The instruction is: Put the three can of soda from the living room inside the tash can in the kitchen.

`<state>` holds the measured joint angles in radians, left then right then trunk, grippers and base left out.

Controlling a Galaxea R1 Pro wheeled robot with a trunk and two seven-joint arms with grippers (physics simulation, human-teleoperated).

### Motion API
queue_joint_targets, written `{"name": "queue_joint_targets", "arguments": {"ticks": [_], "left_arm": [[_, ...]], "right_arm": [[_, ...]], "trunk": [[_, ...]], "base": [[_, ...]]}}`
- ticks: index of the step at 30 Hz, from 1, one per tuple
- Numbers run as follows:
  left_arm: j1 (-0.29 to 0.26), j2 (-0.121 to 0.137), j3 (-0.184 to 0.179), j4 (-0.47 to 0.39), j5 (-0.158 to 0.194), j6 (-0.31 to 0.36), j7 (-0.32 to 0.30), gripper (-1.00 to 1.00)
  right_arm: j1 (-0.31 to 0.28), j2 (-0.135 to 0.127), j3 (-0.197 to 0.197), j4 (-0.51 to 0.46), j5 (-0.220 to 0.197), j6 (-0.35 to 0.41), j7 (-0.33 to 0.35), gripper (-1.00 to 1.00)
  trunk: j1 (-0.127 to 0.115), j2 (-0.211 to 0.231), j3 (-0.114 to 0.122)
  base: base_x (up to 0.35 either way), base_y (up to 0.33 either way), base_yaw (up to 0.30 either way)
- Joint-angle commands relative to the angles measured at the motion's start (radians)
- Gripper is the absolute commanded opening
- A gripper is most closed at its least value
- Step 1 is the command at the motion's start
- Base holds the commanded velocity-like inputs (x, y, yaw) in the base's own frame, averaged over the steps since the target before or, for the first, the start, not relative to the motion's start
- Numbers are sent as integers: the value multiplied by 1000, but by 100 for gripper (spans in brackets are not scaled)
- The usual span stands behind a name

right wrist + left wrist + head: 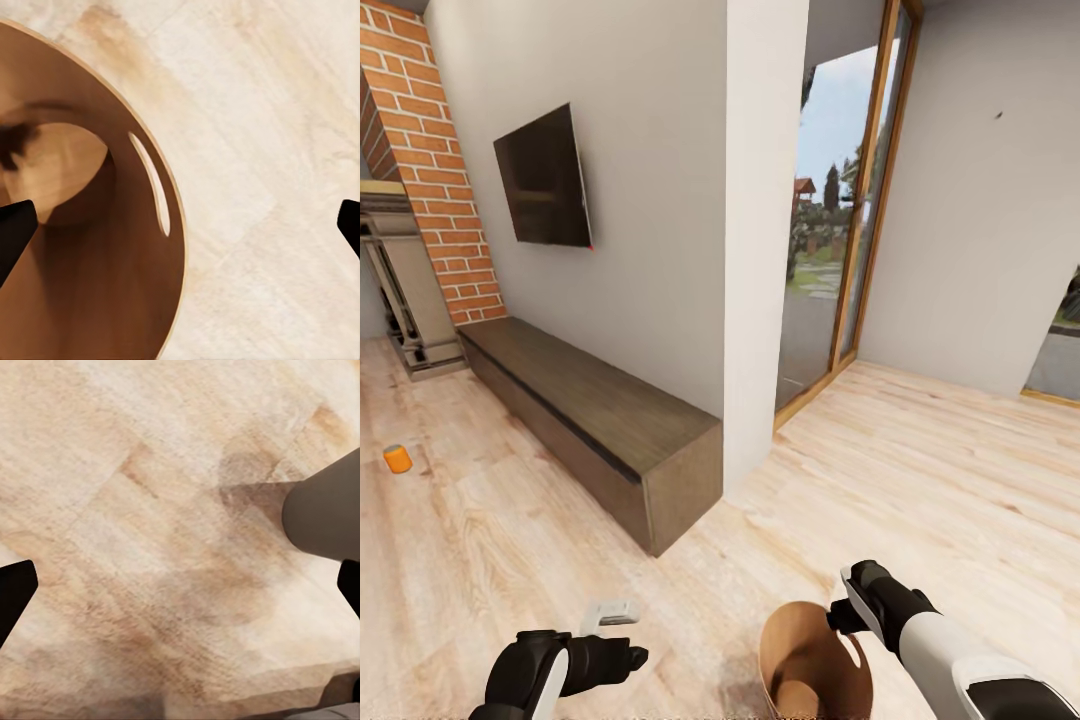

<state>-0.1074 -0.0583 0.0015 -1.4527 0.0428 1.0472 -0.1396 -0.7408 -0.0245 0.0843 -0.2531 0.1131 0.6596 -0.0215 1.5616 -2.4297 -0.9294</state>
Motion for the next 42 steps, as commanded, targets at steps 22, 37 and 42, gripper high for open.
{"name": "queue_joint_targets", "arguments": {"ticks": [22, 37, 42], "left_arm": [[0, 0, -1, 0, 0, 0, 0, 100], [0, -1, -3, -1, 0, 0, 0, 100], [0, -2, -3, -1, 0, 0, 0, 100]], "right_arm": [[0, -11, 0, 0, 0, 0, 0, 100], [1, -15, 0, 0, 0, -2, 0, 100], [0, -15, 0, 0, 0, -2, 0, 100]], "trunk": [[43, -73, -74], [47, -75, -105], [48, -75, -116]], "base": [[0, 0, 0], [0, 0, 0], [0, 0, 0]]}}
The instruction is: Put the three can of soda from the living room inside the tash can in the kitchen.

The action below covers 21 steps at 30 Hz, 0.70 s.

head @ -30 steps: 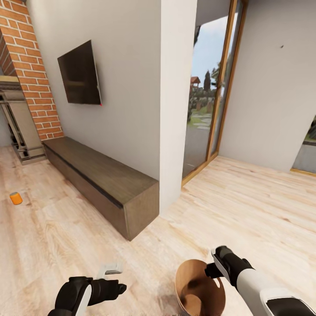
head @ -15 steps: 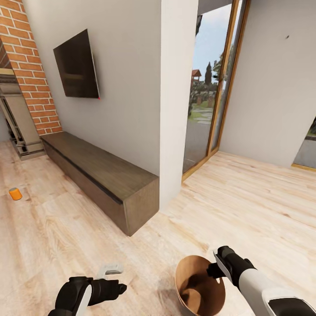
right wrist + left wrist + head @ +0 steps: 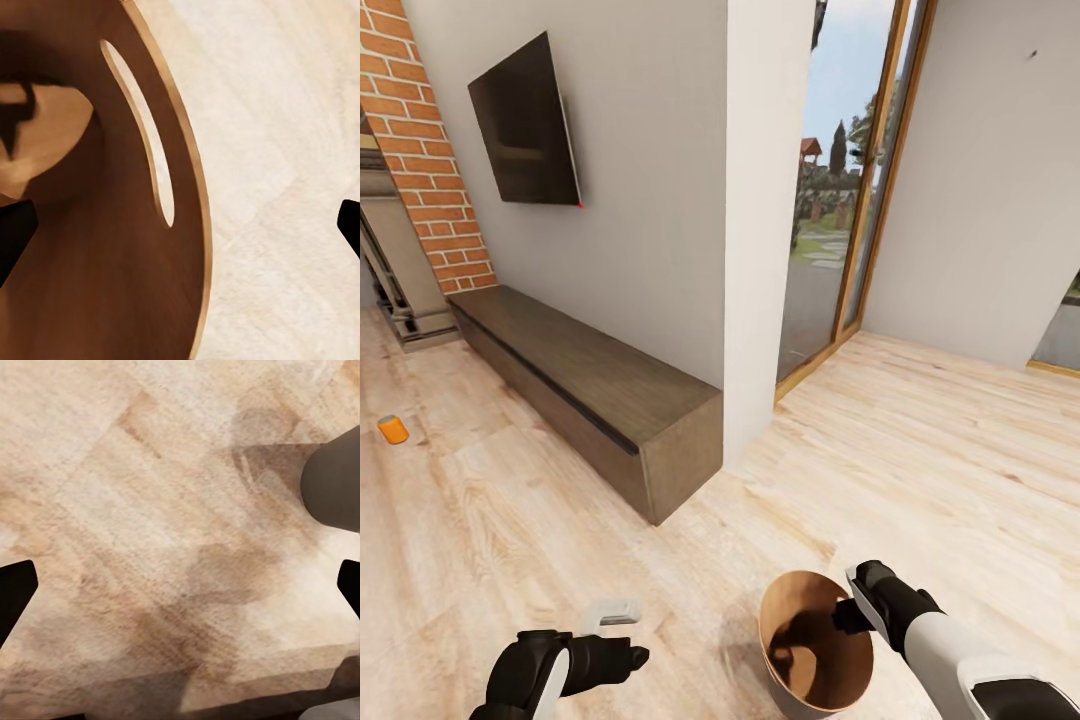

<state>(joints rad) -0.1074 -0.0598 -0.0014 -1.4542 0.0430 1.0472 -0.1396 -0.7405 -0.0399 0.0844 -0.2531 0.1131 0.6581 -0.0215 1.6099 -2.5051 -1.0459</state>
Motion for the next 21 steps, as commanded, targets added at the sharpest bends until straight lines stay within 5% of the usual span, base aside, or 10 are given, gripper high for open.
{"name": "queue_joint_targets", "arguments": {"ticks": [1, 19, 20, 21], "left_arm": [[0, 0, 0, 0, 0, 0, 0, 100], [0, 1, 0, 0, 0, 0, 0, 100], [0, 1, 0, 0, 0, 0, 0, 100], [0, 1, 0, 0, 0, 0, 0, 100]], "right_arm": [[0, 0, 0, 0, 0, 0, 0, 100], [0, 0, 0, 0, 0, 0, 0, 100], [0, 0, 0, 0, 0, 0, 0, -100], [0, 0, 0, 0, 0, 0, 0, -100]], "trunk": [[0, 0, 0], [1, -1, -12], [1, -1, -12], [1, -1, -12]], "base": [[0, 0, 0], [0, 0, 0], [0, 0, 0], [0, 0, 0]]}}
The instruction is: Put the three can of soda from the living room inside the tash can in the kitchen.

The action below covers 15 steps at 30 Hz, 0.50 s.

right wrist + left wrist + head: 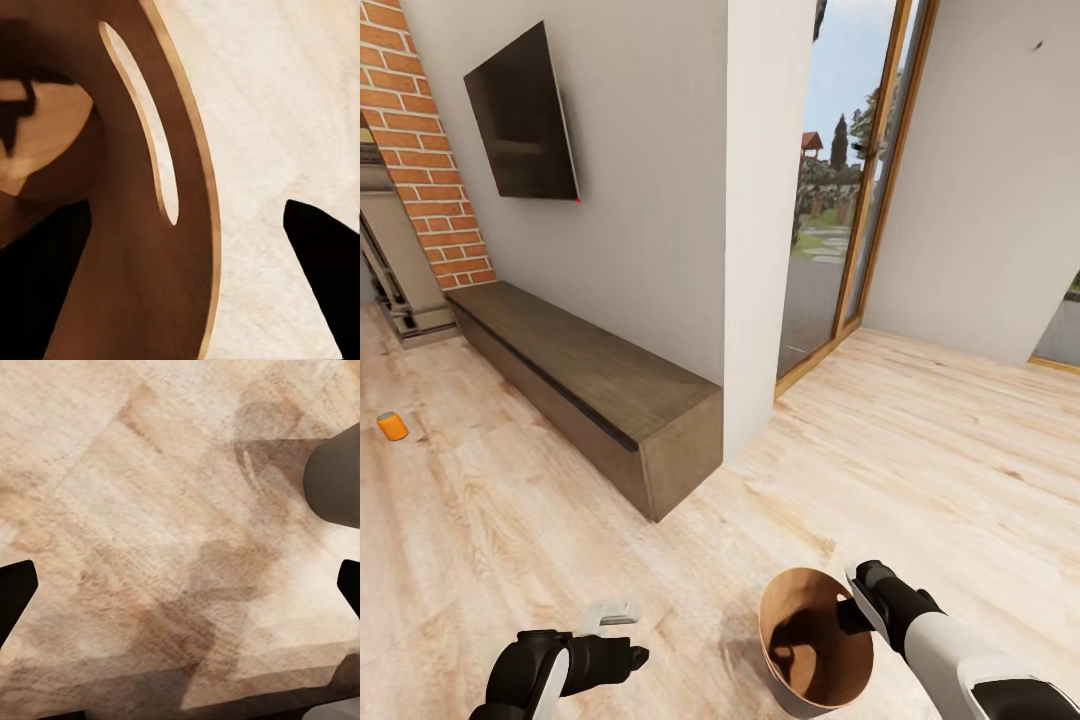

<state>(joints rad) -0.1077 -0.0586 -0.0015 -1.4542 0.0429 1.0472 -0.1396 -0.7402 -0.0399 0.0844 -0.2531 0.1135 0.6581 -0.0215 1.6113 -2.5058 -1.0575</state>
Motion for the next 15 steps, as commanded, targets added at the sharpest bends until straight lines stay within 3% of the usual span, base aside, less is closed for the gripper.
{"name": "queue_joint_targets", "arguments": {"ticks": [1, 9, 15], "left_arm": [[0, 0, 0, 0, 0, 0, 0, 100], [0, 0, -1, -5, 0, 0, 0, 100], [2, 1, -5, -7, 0, 0, -1, 100]], "right_arm": [[0, 0, 0, 0, 0, 0, 0, -100], [0, 0, 0, 0, 0, 0, 0, -100], [0, 0, 1, 0, 0, 0, 0, -100]], "trunk": [[0, 0, 0], [0, 0, 0], [-3, 1, 23]], "base": [[0, 0, 0], [0, 0, 0], [0, 0, 0]]}}
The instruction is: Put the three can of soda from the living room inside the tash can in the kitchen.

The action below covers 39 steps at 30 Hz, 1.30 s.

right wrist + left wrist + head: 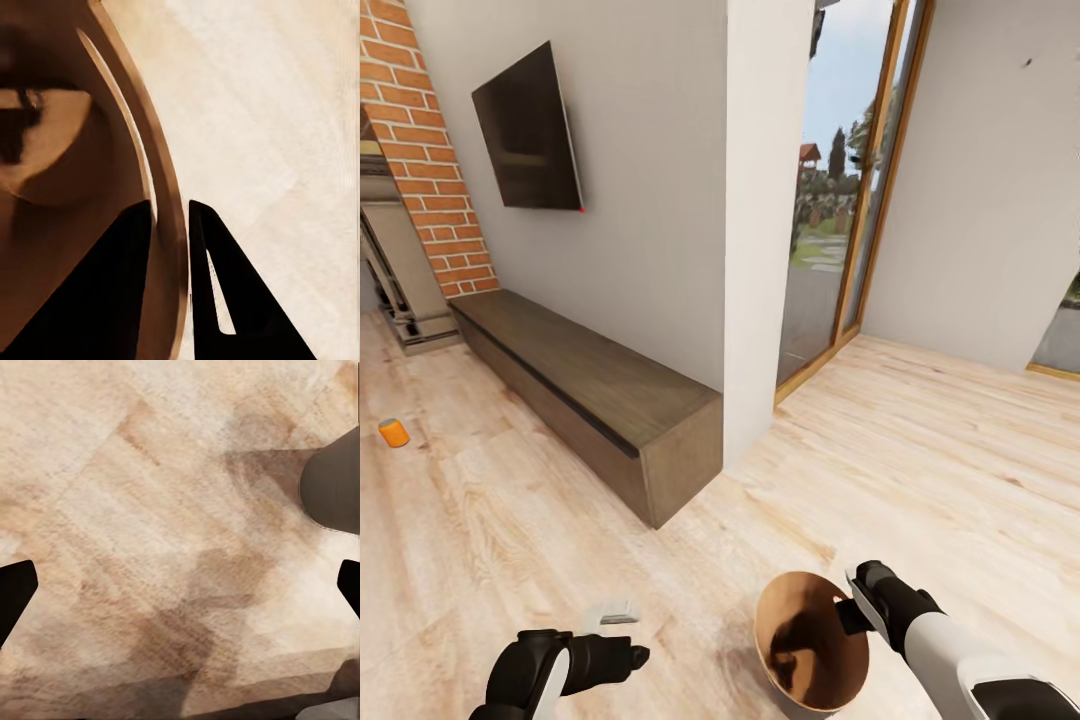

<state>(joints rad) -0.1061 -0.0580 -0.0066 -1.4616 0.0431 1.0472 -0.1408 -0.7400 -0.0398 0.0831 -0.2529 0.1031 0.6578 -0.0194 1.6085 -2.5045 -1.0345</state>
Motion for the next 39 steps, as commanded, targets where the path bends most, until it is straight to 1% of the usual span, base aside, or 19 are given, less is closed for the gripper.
{"name": "queue_joint_targets", "arguments": {"ticks": [1, 11, 12, 19, 31, 34, 37, 39], "left_arm": [[0, 0, 0, 0, 0, 0, 0, 100], [0, 1, 7, 5, 0, 0, 0, 100], [-6, 2, 39, 117, -5, 0, 10, 100], [-6, 3, 48, 130, -6, 0, 12, 100], [-7, 3, 50, 134, -9, 0, 13, 100], [-7, 3, 50, 138, -12, -8, 13, 100], [-8, 3, 52, 162, -13, -23, 14, 100], [-8, 9, 53, 188, -14, -39, 15, 100]], "right_arm": [[0, 0, 2, 0, 10, 0, -2, -100], [1, 2, 3, -1, 11, -2, -1, -100], [1, -1, 4, -13, 10, -3, 3, -100], [1, -1, 3, -17, 10, -3, 7, -100], [2, 1, 0, -106, 6, 9, 12, -100], [2, 0, 0, -134, 7, 34, 14, -100], [2, 1, 0, -143, 7, 52, 15, -100], [2, 1, 0, -146, 7, 58, 16, -100]], "trunk": [[0, 0, 4], [-5, 3, 43], [-5, 3, 47], [-9, 4, 74], [-55, 88, 111], [-66, 109, 121], [-78, 130, 130], [-85, 144, 136]], "base": [[0, 0, 0], [0, 0, 0], [0, 0, 0], [0, 0, 0], [0, 0, 0], [0, 0, 0], [0, 0, 0], [0, 0, 0]]}}
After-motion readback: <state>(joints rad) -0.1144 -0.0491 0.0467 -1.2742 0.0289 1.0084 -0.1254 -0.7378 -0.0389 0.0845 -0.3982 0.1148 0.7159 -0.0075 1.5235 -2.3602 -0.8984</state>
